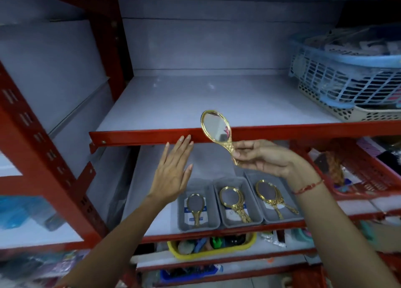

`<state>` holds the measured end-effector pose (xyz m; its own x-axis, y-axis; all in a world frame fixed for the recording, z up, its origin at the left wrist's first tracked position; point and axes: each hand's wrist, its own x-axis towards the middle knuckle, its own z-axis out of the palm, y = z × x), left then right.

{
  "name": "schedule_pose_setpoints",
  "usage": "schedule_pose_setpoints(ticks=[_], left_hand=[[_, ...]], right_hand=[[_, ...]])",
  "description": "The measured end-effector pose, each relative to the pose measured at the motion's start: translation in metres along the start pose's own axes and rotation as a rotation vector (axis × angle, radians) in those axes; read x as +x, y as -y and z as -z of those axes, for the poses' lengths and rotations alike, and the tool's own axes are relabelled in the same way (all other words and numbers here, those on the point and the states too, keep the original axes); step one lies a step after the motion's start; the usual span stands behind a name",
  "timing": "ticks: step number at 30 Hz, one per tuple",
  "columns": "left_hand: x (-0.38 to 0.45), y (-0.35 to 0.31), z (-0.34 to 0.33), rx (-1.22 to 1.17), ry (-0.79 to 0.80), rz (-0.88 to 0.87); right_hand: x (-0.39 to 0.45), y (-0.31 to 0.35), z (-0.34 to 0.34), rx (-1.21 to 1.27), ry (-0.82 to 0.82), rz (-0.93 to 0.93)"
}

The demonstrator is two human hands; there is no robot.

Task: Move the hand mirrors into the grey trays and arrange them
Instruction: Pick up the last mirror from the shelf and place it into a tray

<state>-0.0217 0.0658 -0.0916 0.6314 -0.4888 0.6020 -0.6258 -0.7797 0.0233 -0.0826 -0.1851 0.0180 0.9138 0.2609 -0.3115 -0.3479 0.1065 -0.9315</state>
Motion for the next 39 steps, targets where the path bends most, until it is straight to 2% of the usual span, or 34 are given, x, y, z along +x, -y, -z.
schedule_pose_setpoints(ticks=[3,6,11,16,19,22,31,35,39], left_hand=[[-0.024,0.006,-0.006,-0.170,0.067,0.091],[-0.047,0.009,-0.018,-0.378,0.143,0.293],[-0.073,0.002,-0.042,-0.752,0.272,0.665],[-0.070,-0.015,-0.072,-1.282,0.458,1.113],[-0.064,-0.024,-0.086,-1.496,0.478,1.250],[-0.065,-0.029,-0.096,-1.528,0.476,1.350],[-0.072,-0.033,-0.110,-1.571,0.484,1.436],[-0.074,-0.030,-0.123,-1.538,0.509,1.451],[-0.077,-0.032,-0.124,-1.504,0.516,1.458]], right_hand=[[0.005,-0.038,-0.016,0.022,0.004,-0.081],[0.019,-0.078,-0.023,0.059,-0.033,-0.177],[0.062,-0.140,-0.033,0.042,-0.257,-0.364],[0.110,-0.186,-0.051,-0.108,-0.507,-0.409],[0.134,-0.211,-0.055,-0.245,-0.645,-0.427],[0.140,-0.219,-0.059,-0.422,-0.678,-0.440],[0.146,-0.231,-0.058,-0.858,-0.501,-0.470],[0.151,-0.230,-0.051,-0.964,-0.428,-0.456],[0.147,-0.225,-0.051,-0.936,-0.454,-0.438]])
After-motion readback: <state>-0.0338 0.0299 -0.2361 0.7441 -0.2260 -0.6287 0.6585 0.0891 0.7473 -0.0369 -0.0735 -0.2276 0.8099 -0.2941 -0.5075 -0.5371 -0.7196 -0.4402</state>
